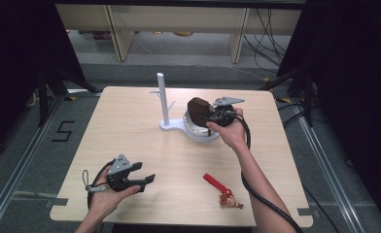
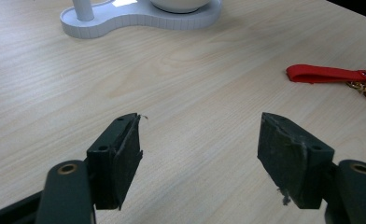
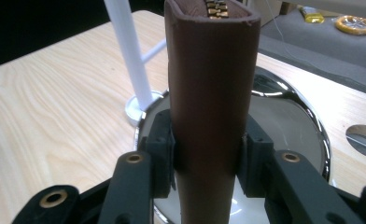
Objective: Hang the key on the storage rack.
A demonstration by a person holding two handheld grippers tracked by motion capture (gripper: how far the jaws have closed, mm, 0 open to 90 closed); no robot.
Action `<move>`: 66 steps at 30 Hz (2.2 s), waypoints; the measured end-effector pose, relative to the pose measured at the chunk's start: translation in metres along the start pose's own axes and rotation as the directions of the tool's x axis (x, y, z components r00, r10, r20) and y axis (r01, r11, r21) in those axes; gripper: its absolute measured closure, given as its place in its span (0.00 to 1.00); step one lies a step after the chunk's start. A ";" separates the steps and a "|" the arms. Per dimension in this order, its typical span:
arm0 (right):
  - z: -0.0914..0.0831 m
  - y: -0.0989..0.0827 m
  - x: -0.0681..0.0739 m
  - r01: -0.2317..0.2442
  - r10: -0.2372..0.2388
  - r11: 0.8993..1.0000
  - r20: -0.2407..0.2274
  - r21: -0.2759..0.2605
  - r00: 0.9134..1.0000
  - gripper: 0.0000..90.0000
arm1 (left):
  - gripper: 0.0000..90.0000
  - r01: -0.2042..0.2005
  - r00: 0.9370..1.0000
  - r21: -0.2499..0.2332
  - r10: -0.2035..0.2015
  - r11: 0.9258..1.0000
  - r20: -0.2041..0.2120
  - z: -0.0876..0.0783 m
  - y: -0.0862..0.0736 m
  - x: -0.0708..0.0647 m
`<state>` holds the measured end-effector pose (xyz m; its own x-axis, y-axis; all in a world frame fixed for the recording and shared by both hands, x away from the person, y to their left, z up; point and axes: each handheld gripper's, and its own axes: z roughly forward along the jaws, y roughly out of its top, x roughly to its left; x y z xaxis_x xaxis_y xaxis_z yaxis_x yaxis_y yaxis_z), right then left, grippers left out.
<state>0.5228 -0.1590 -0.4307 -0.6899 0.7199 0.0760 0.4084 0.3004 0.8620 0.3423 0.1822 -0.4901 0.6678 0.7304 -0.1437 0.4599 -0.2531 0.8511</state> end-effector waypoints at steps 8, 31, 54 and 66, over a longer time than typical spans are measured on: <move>0.007 -0.006 -0.007 0.006 -0.006 1.000 0.020 0.023 1.000 0.70 | 0.32 -0.001 1.000 0.013 0.001 1.000 -0.003 0.002 -0.001 -0.001; -0.054 -0.010 -0.005 -0.028 0.028 1.000 0.059 -0.001 0.998 0.63 | 0.31 -0.033 0.994 -0.003 0.033 0.999 0.104 0.014 0.010 -0.018; -0.117 -0.085 -0.006 -0.146 0.135 0.979 0.084 0.144 0.987 0.68 | 0.33 -0.184 0.936 0.029 0.166 0.982 0.309 0.061 0.034 -0.069; -0.152 -0.114 0.033 -0.071 0.082 0.945 -0.022 0.321 0.996 0.72 | 0.33 -0.146 0.956 0.025 0.134 0.989 0.259 0.044 0.026 -0.051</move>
<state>0.3626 -0.2650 -0.4498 -0.6670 0.7284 0.1570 0.6260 0.4336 0.6482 0.3461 0.1103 -0.4830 0.8522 0.5000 -0.1543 0.3725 -0.3727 0.8499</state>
